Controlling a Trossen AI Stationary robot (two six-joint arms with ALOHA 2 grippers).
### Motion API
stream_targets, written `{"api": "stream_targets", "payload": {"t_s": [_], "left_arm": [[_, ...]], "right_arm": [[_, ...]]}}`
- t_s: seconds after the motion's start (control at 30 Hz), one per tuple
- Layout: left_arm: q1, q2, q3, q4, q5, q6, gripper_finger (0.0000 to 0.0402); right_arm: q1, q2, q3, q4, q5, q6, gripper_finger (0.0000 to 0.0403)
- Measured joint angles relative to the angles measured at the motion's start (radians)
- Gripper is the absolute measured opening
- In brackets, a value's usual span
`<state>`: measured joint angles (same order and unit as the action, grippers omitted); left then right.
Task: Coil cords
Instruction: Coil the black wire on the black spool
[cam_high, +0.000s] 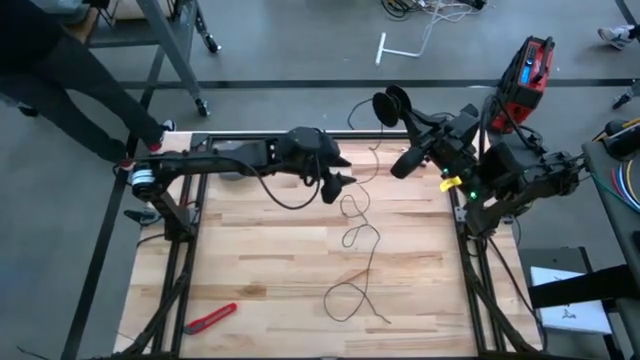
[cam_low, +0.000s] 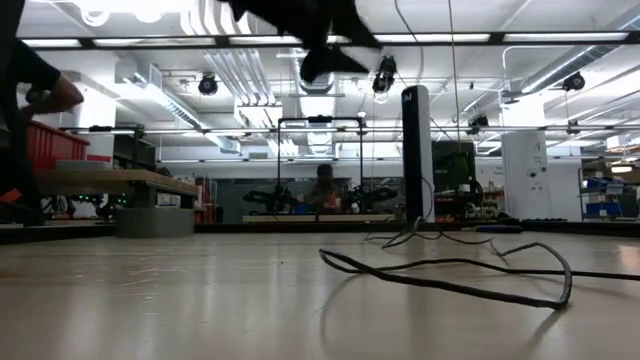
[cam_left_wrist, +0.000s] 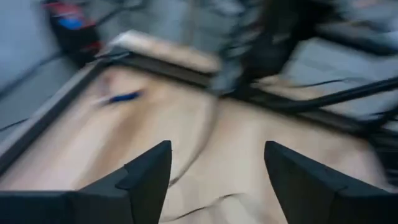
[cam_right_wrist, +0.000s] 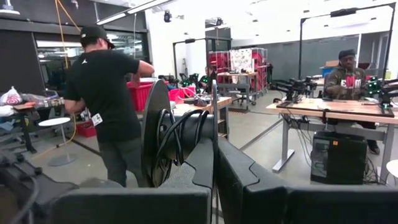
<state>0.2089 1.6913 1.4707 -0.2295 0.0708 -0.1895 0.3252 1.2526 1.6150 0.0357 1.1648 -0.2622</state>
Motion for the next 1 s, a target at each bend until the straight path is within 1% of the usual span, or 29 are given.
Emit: {"api": "stream_targets", "payload": {"t_s": [0.07, 0.13, 0.23, 0.33, 0.6, 0.73, 0.87, 1.0], "left_arm": [[0.003, 0.011, -0.023, 0.054, 0.008, 0.006, 0.0237], [0.000, 0.020, -0.045, 0.129, 0.049, 0.006, 0.0226], [-0.012, 0.061, -0.061, 0.271, 0.047, -0.016, 0.0208], [-0.015, 0.103, -0.064, 0.366, 0.049, -0.021, 0.0193], [-0.012, 0.136, -0.019, 0.373, 0.033, -0.067, 0.0162], [-0.012, 0.135, -0.010, 0.468, 0.032, -0.072, 0.0150], [-0.011, 0.144, -0.011, 0.507, 0.009, -0.143, 0.0141], [-0.006, 0.165, -0.011, 0.501, -0.007, -0.187, 0.0138]], "right_arm": [[0.003, 0.000, 0.000, 0.000, 0.003, 0.000, 0.0000], [0.002, 0.000, 0.000, 0.000, 0.009, -0.001, 0.0000], [0.002, 0.000, 0.000, 0.000, 0.011, -0.004, 0.0000], [0.002, 0.000, 0.000, 0.000, 0.015, -0.011, 0.0000], [0.004, 0.000, 0.000, -0.003, 0.016, -0.010, 0.0000], [0.004, 0.000, 0.000, -0.005, 0.016, -0.011, 0.0000], [0.004, 0.000, 0.000, -0.004, 0.017, -0.015, 0.0000], [0.004, 0.000, 0.000, -0.002, 0.016, -0.018, 0.0000]]}}
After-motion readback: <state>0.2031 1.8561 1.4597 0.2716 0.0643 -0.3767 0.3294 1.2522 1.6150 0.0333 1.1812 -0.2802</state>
